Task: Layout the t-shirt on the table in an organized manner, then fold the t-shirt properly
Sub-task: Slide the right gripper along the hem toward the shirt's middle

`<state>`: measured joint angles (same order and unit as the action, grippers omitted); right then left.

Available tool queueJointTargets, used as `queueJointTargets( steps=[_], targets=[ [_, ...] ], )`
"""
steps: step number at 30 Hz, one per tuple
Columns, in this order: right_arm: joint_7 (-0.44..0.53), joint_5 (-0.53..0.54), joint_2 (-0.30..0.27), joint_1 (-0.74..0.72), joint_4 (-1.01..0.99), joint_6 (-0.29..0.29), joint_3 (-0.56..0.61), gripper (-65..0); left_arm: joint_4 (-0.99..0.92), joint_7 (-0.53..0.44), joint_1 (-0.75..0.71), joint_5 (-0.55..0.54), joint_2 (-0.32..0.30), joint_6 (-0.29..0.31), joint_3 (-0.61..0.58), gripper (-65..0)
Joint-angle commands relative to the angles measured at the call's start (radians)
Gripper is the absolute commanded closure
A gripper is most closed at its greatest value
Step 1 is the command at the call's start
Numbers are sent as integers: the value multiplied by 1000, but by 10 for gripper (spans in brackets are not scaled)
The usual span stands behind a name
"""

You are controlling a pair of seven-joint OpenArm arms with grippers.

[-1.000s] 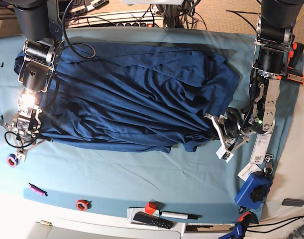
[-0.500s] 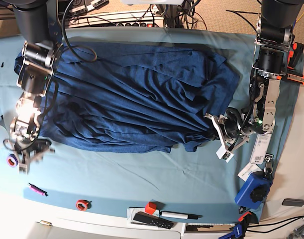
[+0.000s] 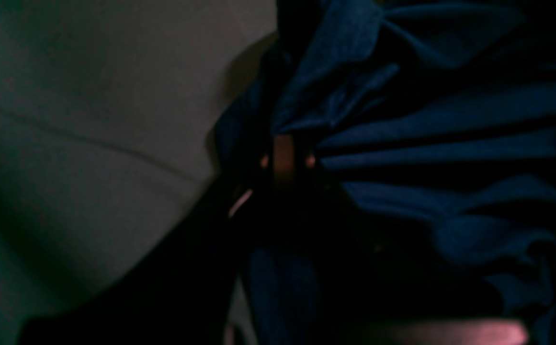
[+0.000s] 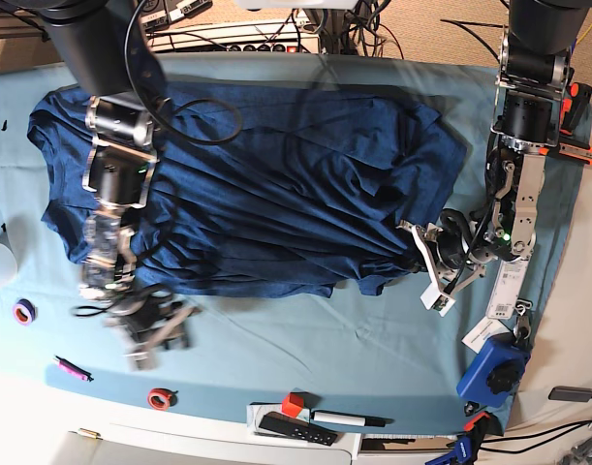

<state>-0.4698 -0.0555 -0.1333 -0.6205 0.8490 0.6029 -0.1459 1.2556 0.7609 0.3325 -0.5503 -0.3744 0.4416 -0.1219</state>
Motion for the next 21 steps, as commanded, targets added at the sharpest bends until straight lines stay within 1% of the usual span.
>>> queueJointTargets(
  steps=[1, 4, 5, 8, 11, 12, 13, 16, 17, 19, 21],
  targets=[
    [8, 10, -13, -35, 16, -2, 35, -251, 16, -21, 27, -11, -11, 4, 9, 0],
    [-45, -4, -14, -33, 0, -14, 148, -251, 16, -21, 27, -11, -10, 4, 9, 0],
    [-48, -10, -14, -33, -17, -29, 184, -251, 16, -21, 27, -11, -10, 4, 9, 0],
    [-18, -26, -14, -33, -91, -114, 275, -251, 16, -21, 27, -11, -10, 4, 9, 0],
    [9, -64, -14, -33, -144, -189, 334, -245, 16, -22, 27, -11, -10, 4, 9, 0],
    [14, -79, -14, -33, -151, -214, 346, -225, 16, -21, 27, -11, -10, 4, 9, 0],
    [19, -97, -14, -33, -151, -233, 352, -182, 16, -22, 27, -11, -10, 4, 9, 0],
    [34, -132, -14, -37, -150, -279, 352, -21, 16, -21, 27, -11, -10, 4, 9, 0],
    [37, -146, -14, -41, -150, -300, 352, 0, 16, -22, 27, -11, -10, 4, 9, 0],
    [39, -172, -14, -48, -150, -349, 352, 0, 16, -21, 27, -11, -10, 4, 9, 0],
    [40, -209, -14, -58, -150, -414, 352, 0, 16, -21, 27, -11, -10, 4, 9, 0]
  ],
)
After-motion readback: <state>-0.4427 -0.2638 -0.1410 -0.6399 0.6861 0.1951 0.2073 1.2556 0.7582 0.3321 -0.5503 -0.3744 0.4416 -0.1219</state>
